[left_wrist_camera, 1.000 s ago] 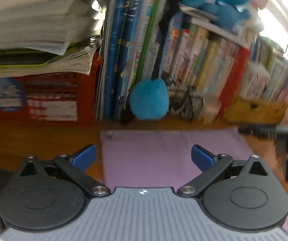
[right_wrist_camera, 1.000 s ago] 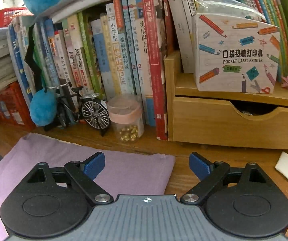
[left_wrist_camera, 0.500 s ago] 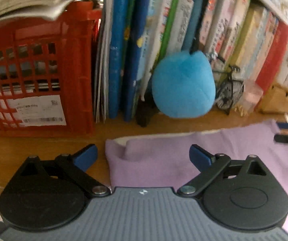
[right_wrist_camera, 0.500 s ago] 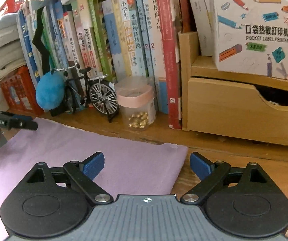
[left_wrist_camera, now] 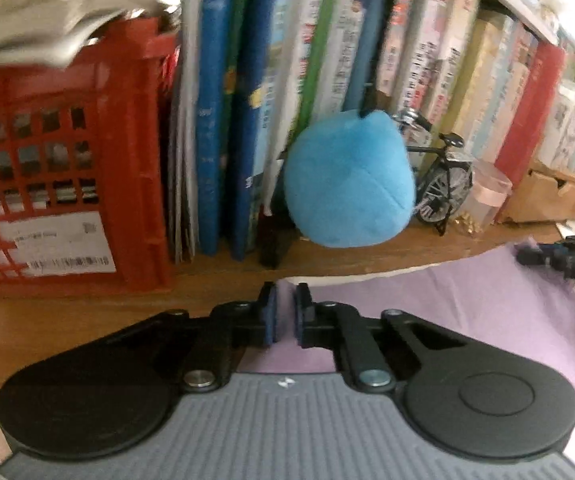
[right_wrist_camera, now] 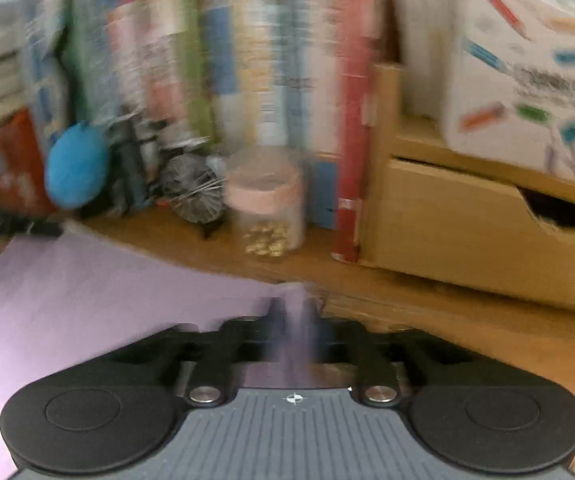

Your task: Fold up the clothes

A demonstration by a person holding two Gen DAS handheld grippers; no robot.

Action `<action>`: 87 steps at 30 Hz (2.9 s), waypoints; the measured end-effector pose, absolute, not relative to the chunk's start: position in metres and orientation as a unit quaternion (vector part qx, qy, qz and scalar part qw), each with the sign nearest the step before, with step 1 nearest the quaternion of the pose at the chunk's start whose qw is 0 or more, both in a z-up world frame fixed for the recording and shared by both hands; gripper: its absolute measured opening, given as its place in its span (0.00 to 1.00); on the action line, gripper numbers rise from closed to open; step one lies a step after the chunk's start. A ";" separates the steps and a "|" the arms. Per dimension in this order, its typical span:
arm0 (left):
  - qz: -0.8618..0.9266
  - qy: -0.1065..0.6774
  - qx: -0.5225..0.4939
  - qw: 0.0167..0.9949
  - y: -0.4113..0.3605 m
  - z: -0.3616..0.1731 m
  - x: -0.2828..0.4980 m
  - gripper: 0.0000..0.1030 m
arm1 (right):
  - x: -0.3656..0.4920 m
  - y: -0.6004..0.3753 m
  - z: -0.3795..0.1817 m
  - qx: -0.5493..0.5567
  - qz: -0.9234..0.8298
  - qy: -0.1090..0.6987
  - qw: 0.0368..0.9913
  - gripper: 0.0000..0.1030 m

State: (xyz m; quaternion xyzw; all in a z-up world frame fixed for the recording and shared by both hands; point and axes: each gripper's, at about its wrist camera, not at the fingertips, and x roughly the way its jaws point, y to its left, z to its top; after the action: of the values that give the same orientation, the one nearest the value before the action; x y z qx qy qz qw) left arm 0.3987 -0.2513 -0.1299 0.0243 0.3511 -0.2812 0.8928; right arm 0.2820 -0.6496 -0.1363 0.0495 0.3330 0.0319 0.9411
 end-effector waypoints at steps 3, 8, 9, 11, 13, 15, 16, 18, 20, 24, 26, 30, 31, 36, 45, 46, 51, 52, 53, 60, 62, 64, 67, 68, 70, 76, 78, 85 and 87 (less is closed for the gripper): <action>-0.284 0.338 0.043 0.896 -0.256 -0.123 0.387 0.05 | 0.275 -0.648 -0.131 0.047 0.029 0.326 0.944 0.08; -0.298 0.310 0.043 0.902 -0.250 -0.090 0.368 0.05 | 0.250 -0.642 -0.105 0.051 0.052 0.292 0.954 0.08; -0.299 0.305 0.041 0.903 -0.246 -0.080 0.366 0.05 | 0.244 -0.640 -0.097 0.050 0.057 0.286 0.955 0.08; -0.301 0.294 0.034 0.907 -0.237 -0.064 0.357 0.05 | 0.229 -0.639 -0.082 0.048 0.067 0.274 0.958 0.08; -0.302 0.281 0.025 0.910 -0.229 -0.046 0.340 0.05 | 0.208 -0.637 -0.067 0.047 0.077 0.261 0.961 0.08; -0.304 0.266 0.015 0.915 -0.218 -0.030 0.313 0.04 | 0.186 -0.634 -0.051 0.045 0.084 0.249 0.964 0.07; -0.306 0.259 0.014 0.916 -0.214 -0.024 0.298 0.04 | 0.172 -0.633 -0.044 0.042 0.086 0.243 0.965 0.07; -0.307 0.245 0.022 0.919 -0.205 -0.011 0.265 0.04 | 0.147 -0.631 -0.031 0.037 0.085 0.232 0.968 0.06; -0.304 0.235 0.036 0.922 -0.197 0.001 0.236 0.04 | 0.121 -0.630 -0.019 0.038 0.088 0.226 0.969 0.06; -0.316 0.210 0.065 0.923 -0.175 0.030 0.173 0.03 | 0.058 -0.619 0.004 0.025 0.120 0.219 0.968 0.06; -0.326 0.200 0.083 0.920 -0.167 0.040 0.137 0.03 | 0.023 -0.602 0.012 0.003 0.138 0.222 0.965 0.06; -0.335 0.200 0.129 0.912 -0.145 0.050 0.061 0.02 | -0.043 -0.577 0.019 -0.018 0.162 0.246 0.956 0.06; -0.340 0.203 0.137 0.908 -0.139 0.048 0.044 0.02 | -0.059 -0.572 0.020 -0.021 0.167 0.253 0.953 0.06; -0.365 0.254 0.156 0.882 -0.123 0.012 -0.025 0.02 | -0.112 -0.559 0.010 -0.018 0.174 0.296 0.939 0.05; -0.303 0.298 0.111 0.898 -0.127 -0.023 -0.022 0.50 | -0.115 -0.548 -0.036 0.036 0.133 0.311 0.940 0.27; -0.293 0.297 0.098 0.903 -0.128 -0.023 -0.015 0.64 | -0.111 -0.545 -0.038 0.028 0.125 0.299 0.945 0.33; -0.247 0.311 0.088 0.913 -0.146 -0.030 0.014 0.76 | -0.092 -0.519 -0.050 -0.074 0.094 0.280 0.953 0.63; -0.250 0.316 0.086 0.911 -0.146 -0.033 0.017 0.76 | -0.090 -0.518 -0.055 -0.082 0.091 0.291 0.949 0.63; -0.258 0.320 0.085 0.908 -0.145 -0.037 0.018 0.76 | -0.090 -0.519 -0.059 -0.077 0.093 0.303 0.945 0.63; -0.286 0.344 0.047 0.893 -0.142 -0.055 0.028 0.79 | -0.093 -0.537 -0.085 0.010 0.078 0.320 0.944 0.63; -0.279 0.355 0.034 0.892 -0.143 -0.061 0.037 0.82 | -0.090 -0.540 -0.089 0.030 0.069 0.312 0.947 0.63; -0.265 0.376 0.030 0.888 -0.147 -0.068 0.050 0.82 | -0.088 -0.542 -0.093 0.050 0.060 0.305 0.949 0.63; -0.236 0.416 0.034 0.877 -0.154 -0.082 0.068 0.82 | -0.085 -0.543 -0.098 0.061 0.053 0.307 0.948 0.63; -0.232 0.427 0.030 0.873 -0.155 -0.086 0.071 0.82 | -0.084 -0.542 -0.099 0.061 0.054 0.309 0.948 0.63; -0.231 0.429 0.021 0.873 -0.156 -0.087 0.072 0.80 | -0.083 -0.538 -0.102 0.055 0.056 0.311 0.947 0.63; -0.258 0.397 0.015 0.881 -0.157 -0.073 0.055 0.55 | -0.079 -0.529 -0.106 0.040 0.064 0.315 0.946 0.63; -0.263 0.393 0.014 0.881 -0.158 -0.070 0.053 0.49 | -0.076 -0.529 -0.108 0.046 0.064 0.316 0.946 0.63; -0.259 0.407 0.003 0.876 -0.154 -0.083 0.059 0.42 | -0.076 -0.533 -0.110 0.073 0.067 0.313 0.945 0.63; -0.257 0.408 -0.003 0.876 -0.152 -0.085 0.060 0.41 | -0.076 -0.535 -0.111 0.083 0.067 0.312 0.944 0.63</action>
State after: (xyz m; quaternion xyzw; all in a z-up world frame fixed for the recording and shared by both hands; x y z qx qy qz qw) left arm 0.0605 -0.1519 -0.0852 -0.0028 0.4078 -0.2565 0.8763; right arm -0.0762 -0.5350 -0.1107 0.0830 0.3118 0.0670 0.9441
